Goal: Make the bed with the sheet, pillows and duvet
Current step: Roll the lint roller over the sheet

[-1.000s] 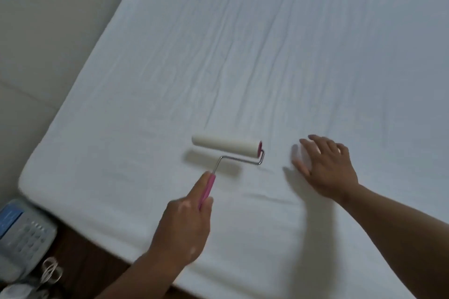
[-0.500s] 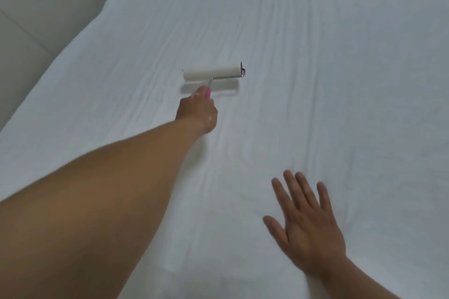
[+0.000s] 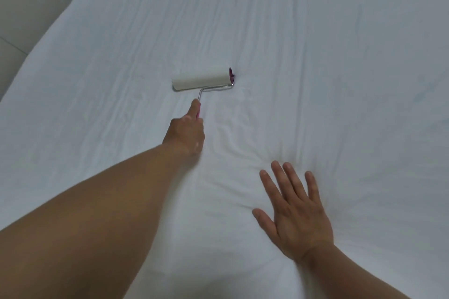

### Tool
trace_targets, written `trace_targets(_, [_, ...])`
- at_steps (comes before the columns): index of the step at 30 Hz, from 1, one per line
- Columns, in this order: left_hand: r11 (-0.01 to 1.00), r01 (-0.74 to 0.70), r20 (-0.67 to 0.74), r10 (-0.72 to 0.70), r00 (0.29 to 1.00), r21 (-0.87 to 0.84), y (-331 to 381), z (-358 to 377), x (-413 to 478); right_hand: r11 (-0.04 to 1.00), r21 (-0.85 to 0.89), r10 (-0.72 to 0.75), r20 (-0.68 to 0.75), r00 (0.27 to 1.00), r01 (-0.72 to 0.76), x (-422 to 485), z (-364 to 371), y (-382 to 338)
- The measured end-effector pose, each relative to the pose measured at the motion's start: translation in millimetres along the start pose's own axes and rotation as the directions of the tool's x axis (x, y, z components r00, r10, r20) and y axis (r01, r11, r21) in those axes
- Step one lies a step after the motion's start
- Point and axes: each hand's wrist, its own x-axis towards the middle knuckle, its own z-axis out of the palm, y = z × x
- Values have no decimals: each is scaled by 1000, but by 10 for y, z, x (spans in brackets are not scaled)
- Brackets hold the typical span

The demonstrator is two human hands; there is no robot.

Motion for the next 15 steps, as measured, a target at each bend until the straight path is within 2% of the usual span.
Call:
trace_targets(2, [990, -51, 56, 44, 997, 128, 7, 36, -244, 1000, -10, 6, 9, 1000, -6, 1, -19, -12])
trace_targets(7, [952, -145, 119, 117, 986, 270, -28, 129, -920, 998, -57, 18, 9, 1000, -17, -36, -64, -42])
trace_targets(11, [930, -197, 176, 147, 973, 310, -164, 317, -1481, 994, -106, 25, 9, 1000, -24, -56, -121, -70])
trace_targets(15, [937, -224, 212, 169, 963, 269, -271, 526, -2032, 993, -109, 53, 1, 999, -52, -197, -130, -135])
